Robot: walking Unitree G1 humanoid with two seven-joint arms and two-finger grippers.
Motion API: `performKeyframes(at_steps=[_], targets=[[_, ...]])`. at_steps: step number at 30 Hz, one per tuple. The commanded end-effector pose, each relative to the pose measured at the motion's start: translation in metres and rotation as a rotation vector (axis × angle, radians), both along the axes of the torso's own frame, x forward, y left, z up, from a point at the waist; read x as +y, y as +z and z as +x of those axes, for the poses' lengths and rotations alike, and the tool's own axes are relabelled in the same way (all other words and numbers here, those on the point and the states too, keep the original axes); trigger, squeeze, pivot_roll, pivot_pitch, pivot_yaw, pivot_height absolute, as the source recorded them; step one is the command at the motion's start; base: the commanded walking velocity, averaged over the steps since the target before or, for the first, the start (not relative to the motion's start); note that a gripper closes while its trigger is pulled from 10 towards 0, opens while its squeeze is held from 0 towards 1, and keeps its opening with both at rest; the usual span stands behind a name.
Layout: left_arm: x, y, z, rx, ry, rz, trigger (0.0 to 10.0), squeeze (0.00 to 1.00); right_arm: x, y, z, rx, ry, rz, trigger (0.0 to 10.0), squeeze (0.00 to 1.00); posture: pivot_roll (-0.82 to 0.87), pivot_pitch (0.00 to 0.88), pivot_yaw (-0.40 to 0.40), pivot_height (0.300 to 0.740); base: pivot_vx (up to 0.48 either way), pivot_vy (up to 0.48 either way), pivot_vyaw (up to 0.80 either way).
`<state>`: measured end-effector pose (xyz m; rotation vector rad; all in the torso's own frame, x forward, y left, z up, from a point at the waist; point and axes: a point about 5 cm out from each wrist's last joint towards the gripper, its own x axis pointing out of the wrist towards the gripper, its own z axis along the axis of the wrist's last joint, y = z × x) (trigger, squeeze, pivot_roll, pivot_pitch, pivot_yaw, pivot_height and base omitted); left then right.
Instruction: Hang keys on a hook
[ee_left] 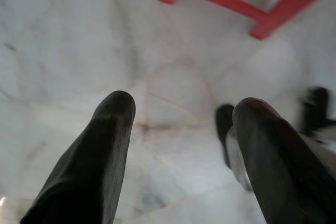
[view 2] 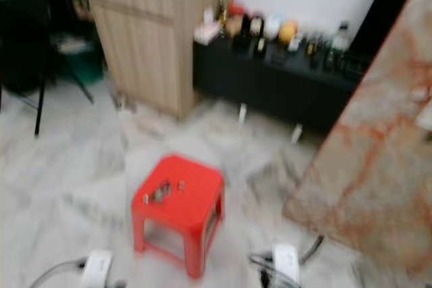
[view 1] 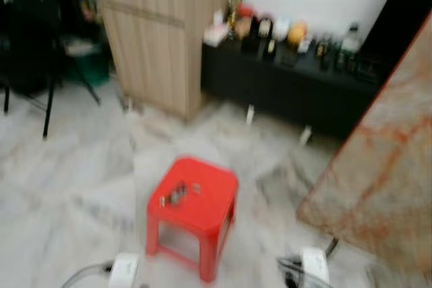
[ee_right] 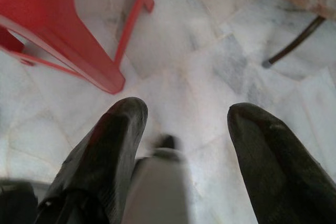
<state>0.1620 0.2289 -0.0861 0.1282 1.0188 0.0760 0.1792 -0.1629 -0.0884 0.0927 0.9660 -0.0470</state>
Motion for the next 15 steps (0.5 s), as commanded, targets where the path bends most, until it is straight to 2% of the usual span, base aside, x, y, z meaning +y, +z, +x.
performKeyframes(at_steps=[1,4,15], targets=[[-0.0076,0.0013,0.0071,-0.015,-0.009,-0.016,10.0,0.0,-0.0134,0.0003,-0.0016,0.002,-0.026,-0.028,10.0,0.0,0.08,0.0,-0.055,0.74,0.0,0.292,-0.79],[-0.0076,0.0014,0.0074,-0.016,-0.01,-0.015,10.0,0.0,-0.0133,0.0004,-0.0015,-0.001,-0.03,-0.026,10.0,0.0,0.08,0.0,-0.053,0.74,0.0,0.298,-0.79],[-0.0085,0.0013,0.0075,-0.016,-0.012,-0.016,10.0,0.0,-0.0138,0.0005,-0.0015,-0.002,-0.028,-0.03,10.0,0.0,0.08,0.0,-0.055,0.74,0.0,0.292,0.0]])
